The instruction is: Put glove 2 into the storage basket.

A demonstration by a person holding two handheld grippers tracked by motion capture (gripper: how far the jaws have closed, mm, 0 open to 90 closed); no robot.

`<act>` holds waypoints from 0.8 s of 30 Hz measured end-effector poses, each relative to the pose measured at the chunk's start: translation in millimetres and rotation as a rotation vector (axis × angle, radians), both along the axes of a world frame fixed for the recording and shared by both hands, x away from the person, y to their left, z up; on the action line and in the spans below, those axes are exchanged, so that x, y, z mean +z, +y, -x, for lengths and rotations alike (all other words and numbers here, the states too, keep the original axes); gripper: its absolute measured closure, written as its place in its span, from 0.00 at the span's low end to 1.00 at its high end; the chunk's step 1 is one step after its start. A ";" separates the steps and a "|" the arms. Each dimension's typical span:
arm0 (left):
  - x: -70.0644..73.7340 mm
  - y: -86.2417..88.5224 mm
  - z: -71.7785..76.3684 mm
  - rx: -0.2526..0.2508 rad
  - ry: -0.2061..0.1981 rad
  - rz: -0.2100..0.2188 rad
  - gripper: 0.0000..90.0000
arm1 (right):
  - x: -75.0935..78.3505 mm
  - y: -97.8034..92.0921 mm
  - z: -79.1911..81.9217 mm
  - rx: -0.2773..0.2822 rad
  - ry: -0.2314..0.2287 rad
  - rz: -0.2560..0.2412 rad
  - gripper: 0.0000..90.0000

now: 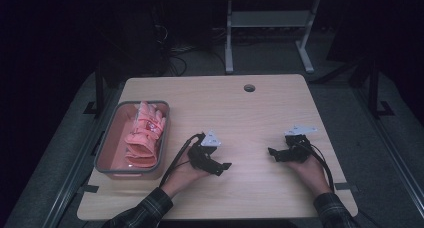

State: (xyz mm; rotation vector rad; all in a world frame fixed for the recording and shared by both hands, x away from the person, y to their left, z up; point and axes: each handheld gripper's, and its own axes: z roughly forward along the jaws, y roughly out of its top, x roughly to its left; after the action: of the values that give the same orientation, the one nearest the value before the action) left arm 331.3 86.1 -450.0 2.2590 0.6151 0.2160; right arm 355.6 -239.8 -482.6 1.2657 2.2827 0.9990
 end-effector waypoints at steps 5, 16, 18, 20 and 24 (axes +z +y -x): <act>-11.6 -3.1 1.1 -0.004 -0.004 -0.031 0.15 | 0.0 -0.1 0.0 0.001 0.000 0.001 0.13; -29.0 -8.0 6.6 -0.039 -0.028 -0.021 0.13 | 0.0 0.1 0.0 0.002 -0.001 0.000 0.13; -28.9 -7.7 6.8 -0.047 -0.026 -0.022 0.13 | -0.1 0.0 0.0 0.005 -0.001 0.001 0.13; -29.0 -7.9 7.9 -0.063 -0.026 -0.020 0.13 | -0.1 0.1 0.0 0.005 -0.001 0.000 0.13; -29.1 -8.0 8.4 -0.074 -0.024 -0.019 0.13 | -0.1 0.1 0.0 0.005 -0.001 0.001 0.14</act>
State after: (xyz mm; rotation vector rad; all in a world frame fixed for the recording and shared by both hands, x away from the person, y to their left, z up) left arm 322.8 78.1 -479.1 2.2898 0.5174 0.2123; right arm 355.6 -239.8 -482.6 1.2598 2.2857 1.0002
